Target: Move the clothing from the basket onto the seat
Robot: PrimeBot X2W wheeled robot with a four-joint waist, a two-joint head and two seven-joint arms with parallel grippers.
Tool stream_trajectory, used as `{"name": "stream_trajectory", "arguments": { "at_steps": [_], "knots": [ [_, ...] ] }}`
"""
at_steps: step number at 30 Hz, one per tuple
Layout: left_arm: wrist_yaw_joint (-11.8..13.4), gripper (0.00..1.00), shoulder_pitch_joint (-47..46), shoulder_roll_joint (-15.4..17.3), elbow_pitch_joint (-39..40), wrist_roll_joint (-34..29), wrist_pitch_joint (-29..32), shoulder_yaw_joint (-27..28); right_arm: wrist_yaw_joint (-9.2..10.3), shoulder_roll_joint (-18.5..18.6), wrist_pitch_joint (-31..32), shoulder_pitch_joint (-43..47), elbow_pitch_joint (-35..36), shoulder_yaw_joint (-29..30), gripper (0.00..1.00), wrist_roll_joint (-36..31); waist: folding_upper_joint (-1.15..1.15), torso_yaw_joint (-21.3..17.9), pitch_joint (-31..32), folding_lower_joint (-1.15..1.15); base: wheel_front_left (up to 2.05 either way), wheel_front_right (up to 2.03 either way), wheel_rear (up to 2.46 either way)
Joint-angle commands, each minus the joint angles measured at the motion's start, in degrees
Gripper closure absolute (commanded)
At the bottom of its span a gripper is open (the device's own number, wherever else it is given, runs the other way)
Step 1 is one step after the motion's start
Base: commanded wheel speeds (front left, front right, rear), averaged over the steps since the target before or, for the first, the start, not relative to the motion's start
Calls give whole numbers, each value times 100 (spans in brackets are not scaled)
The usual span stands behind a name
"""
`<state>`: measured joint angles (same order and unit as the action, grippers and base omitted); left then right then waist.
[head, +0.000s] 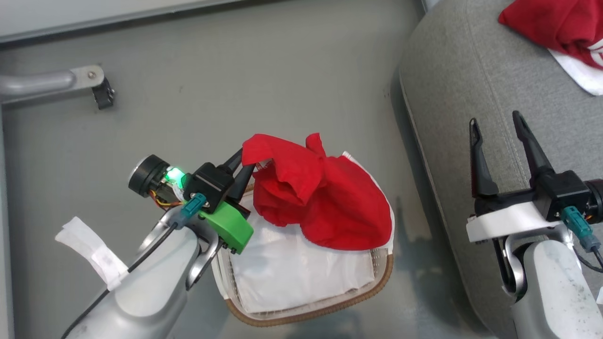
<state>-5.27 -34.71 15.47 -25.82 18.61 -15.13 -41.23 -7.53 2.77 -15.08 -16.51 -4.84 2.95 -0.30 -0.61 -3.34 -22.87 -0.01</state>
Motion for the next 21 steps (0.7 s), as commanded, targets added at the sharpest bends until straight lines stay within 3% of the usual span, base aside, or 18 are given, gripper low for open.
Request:
{"name": "stream_trajectory", "arguments": {
  "at_steps": [1,10,21],
  "knots": [
    [-35,100,-93,108,59,-44,-3,-10,8,20,-13,162,-43,-28,0,-12,61,261,864,1,0,0,0],
    [-162,100,-906,608,448,-203,296,-95,8,21,-13,435,-249,-296,0,82,61,325,1590,1,0,0,0],
    [-191,100,-1831,888,874,35,838,127,8,22,-13,282,-418,-770,0,187,61,248,1882,1,0,0,0]
  ]
}}
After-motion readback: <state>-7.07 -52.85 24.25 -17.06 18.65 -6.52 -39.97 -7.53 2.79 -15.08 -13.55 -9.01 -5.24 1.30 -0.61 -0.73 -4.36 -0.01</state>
